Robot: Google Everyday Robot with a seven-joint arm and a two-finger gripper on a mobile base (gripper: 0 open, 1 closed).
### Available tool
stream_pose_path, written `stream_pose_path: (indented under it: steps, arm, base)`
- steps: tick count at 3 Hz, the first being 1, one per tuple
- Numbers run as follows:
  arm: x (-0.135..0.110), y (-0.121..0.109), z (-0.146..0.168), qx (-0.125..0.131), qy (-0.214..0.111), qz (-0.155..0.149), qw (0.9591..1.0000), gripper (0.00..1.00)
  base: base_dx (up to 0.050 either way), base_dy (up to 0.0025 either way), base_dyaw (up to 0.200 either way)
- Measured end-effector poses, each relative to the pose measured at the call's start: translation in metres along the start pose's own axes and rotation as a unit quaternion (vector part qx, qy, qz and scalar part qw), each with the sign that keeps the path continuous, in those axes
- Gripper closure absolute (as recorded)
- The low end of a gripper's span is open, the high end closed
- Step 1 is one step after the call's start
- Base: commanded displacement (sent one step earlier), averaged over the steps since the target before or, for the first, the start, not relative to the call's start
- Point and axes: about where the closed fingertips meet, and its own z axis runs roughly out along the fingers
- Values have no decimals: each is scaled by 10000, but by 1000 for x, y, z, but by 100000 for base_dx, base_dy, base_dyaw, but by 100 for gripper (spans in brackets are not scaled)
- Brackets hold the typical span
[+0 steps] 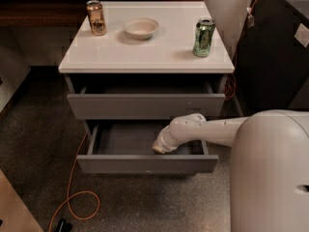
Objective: Place orange can into middle drawer
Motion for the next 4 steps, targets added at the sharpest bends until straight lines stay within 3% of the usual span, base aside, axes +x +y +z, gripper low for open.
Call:
stream_pose_path:
  steps: [2,4]
  arm:
    - [9,2,37,-174,80,37,9998,100]
    - [13,6,49,-248,130,47,9996,100]
  base:
    - [0,0,0]
    - [0,0,0]
